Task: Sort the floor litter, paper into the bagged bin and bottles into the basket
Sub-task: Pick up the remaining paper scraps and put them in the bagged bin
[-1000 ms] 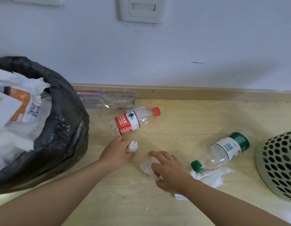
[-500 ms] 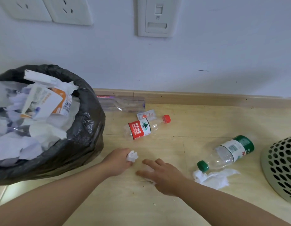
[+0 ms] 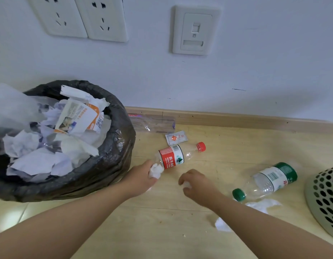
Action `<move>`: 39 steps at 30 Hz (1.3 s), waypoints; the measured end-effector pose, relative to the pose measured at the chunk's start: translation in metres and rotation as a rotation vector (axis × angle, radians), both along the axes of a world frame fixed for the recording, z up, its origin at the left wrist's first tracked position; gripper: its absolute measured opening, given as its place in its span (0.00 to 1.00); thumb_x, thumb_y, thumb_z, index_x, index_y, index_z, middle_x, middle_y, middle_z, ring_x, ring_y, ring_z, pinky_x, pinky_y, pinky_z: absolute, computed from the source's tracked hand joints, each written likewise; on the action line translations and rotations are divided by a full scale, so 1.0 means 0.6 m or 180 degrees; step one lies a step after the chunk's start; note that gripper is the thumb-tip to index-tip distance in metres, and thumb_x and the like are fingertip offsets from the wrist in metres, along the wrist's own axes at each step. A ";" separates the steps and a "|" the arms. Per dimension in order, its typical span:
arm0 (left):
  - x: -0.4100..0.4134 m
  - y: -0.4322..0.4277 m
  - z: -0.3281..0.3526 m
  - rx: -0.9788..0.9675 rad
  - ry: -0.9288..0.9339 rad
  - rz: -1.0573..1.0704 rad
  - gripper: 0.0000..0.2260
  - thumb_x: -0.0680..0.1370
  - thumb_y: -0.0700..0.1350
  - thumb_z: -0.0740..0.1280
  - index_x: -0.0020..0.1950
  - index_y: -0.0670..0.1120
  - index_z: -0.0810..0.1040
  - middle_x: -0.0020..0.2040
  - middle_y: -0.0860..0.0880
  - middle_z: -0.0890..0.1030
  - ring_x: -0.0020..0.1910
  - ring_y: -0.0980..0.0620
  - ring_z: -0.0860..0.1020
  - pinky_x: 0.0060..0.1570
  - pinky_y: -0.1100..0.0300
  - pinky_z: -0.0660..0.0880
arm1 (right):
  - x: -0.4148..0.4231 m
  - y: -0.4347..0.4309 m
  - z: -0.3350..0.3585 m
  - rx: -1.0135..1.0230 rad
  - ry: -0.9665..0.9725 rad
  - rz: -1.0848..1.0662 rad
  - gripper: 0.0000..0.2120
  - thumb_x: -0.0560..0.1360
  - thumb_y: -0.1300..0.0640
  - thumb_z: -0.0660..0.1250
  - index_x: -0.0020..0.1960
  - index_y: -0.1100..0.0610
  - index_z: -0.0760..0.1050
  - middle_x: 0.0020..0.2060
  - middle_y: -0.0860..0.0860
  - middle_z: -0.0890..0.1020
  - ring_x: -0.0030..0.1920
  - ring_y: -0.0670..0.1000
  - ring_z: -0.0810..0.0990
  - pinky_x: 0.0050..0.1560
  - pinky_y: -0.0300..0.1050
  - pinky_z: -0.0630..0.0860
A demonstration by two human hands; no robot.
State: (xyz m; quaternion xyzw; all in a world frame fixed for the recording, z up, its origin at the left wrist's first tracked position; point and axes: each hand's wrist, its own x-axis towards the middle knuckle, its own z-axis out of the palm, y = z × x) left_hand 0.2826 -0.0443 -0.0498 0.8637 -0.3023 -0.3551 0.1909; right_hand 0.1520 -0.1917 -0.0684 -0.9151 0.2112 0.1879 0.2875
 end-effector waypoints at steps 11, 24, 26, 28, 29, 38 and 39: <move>0.011 -0.025 0.186 -0.1319 -0.0514 0.0409 0.16 0.76 0.48 0.66 0.62 0.55 0.66 0.41 0.50 0.82 0.36 0.53 0.79 0.42 0.57 0.77 | 0.104 -0.014 0.172 0.1494 -0.1563 -0.1872 0.12 0.72 0.59 0.69 0.46 0.46 0.68 0.48 0.51 0.79 0.41 0.49 0.79 0.41 0.46 0.76; 0.142 0.157 0.262 -0.0861 -0.2955 0.1322 0.14 0.76 0.47 0.60 0.57 0.41 0.77 0.44 0.44 0.80 0.49 0.39 0.75 0.50 0.48 0.70 | 0.244 0.155 0.298 0.1020 -0.2325 -0.0579 0.13 0.74 0.54 0.67 0.50 0.51 0.62 0.41 0.44 0.71 0.45 0.48 0.73 0.45 0.43 0.70; 0.156 0.179 0.251 -0.0670 -0.3123 0.1228 0.16 0.75 0.49 0.57 0.53 0.42 0.79 0.53 0.43 0.81 0.58 0.38 0.74 0.57 0.45 0.69 | 0.261 0.180 0.289 0.0401 -0.2249 -0.0065 0.11 0.75 0.55 0.64 0.49 0.51 0.61 0.45 0.47 0.72 0.53 0.51 0.70 0.53 0.46 0.66; 0.171 0.194 0.240 -0.0186 -0.2982 0.1224 0.13 0.79 0.48 0.58 0.58 0.48 0.79 0.67 0.47 0.74 0.71 0.41 0.63 0.67 0.43 0.59 | 0.275 0.200 0.273 -0.0256 -0.2048 0.0432 0.06 0.77 0.55 0.61 0.48 0.52 0.63 0.51 0.48 0.75 0.60 0.52 0.66 0.58 0.47 0.62; 0.177 0.199 0.233 0.0086 -0.2786 0.1223 0.14 0.80 0.49 0.57 0.62 0.51 0.76 0.73 0.50 0.67 0.75 0.42 0.56 0.71 0.43 0.53 | 0.281 0.207 0.264 -0.0493 -0.1924 0.0598 0.04 0.77 0.56 0.60 0.50 0.53 0.65 0.55 0.49 0.76 0.63 0.54 0.65 0.60 0.49 0.61; 0.190 0.216 0.160 0.0678 -0.1228 0.0859 0.24 0.78 0.55 0.57 0.73 0.53 0.57 0.71 0.46 0.66 0.65 0.43 0.70 0.62 0.47 0.71 | 0.302 0.251 0.215 -0.1119 -0.0619 0.1281 0.22 0.80 0.52 0.54 0.72 0.59 0.58 0.73 0.57 0.60 0.70 0.59 0.62 0.67 0.55 0.60; 0.192 0.217 0.161 0.0681 -0.1198 0.0865 0.24 0.78 0.55 0.57 0.73 0.54 0.57 0.71 0.46 0.67 0.64 0.43 0.71 0.61 0.47 0.71 | 0.304 0.251 0.215 -0.1135 -0.0603 0.1286 0.23 0.80 0.52 0.54 0.72 0.59 0.58 0.73 0.57 0.60 0.71 0.59 0.60 0.68 0.55 0.58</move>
